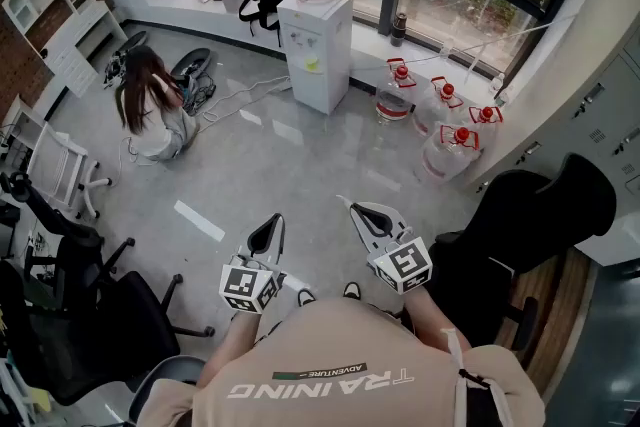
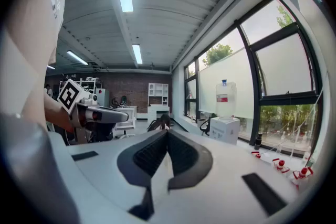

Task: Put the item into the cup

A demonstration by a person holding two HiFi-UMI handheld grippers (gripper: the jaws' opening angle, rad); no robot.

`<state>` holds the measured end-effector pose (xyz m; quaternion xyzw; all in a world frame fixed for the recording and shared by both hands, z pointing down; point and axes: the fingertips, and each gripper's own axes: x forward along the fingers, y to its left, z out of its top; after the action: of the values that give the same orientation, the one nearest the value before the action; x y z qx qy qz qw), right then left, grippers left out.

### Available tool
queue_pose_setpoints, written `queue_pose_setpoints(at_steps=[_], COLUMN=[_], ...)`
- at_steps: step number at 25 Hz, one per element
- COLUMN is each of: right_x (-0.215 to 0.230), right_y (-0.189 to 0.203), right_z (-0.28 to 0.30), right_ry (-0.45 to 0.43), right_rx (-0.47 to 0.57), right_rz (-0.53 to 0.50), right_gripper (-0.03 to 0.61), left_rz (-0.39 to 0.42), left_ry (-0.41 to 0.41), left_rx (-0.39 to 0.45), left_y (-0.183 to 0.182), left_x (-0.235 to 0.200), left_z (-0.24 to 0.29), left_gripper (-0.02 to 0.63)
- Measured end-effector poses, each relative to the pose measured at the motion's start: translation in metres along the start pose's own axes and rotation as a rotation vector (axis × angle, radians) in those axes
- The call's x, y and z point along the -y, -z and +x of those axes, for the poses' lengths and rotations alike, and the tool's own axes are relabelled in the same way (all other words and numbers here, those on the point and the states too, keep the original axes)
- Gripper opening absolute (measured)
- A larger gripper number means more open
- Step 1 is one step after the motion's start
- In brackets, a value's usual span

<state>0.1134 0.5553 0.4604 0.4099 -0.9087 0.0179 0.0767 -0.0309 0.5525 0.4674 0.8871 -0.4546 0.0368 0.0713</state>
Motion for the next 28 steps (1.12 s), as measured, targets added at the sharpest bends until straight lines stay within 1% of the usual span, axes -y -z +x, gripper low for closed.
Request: queue_pose_setpoints(at_steps=[8, 12, 18, 21, 24, 28], right_x=[0.010, 0.006, -0.009, -0.015, -0.025, -0.031], right_y=[0.010, 0.021, 0.025, 0.022, 0.019, 0.023], right_z=[-0.008, -0.007, 0.012, 0.022, 0.032, 0.041], right_ry=[0.019, 0.016, 0.036, 0.050, 0.056, 0.099], right_rx=[-0.011, -0.033, -0.038, -0.038, -0.048, -0.078], right_rz=[0.009, 0.029, 0.058, 0.050, 0.013, 0.008], right_gripper=[0.012, 0.012, 0.012, 0.012, 0.012, 0.012], left_rz=[0.004, 0.000, 0.008, -0.005, -0.015, -0.014], left_ry=[0.021, 0.020, 0.006, 0.011, 0.030, 0.082], left_rx=[-0.018, -0.036, -0.062, -0.065, -0.064, -0.071], left_y=[0.009, 0.015, 0.026, 0.029, 0.030, 0.031], left_x=[0.012, 0.011, -0.011, -0.024, -0.034, -0.043], left_z=[0.007, 0.006, -0.012, -0.019, -0.022, -0.022], left_gripper=[0.008, 0.008, 0.008, 0.008, 0.008, 0.008])
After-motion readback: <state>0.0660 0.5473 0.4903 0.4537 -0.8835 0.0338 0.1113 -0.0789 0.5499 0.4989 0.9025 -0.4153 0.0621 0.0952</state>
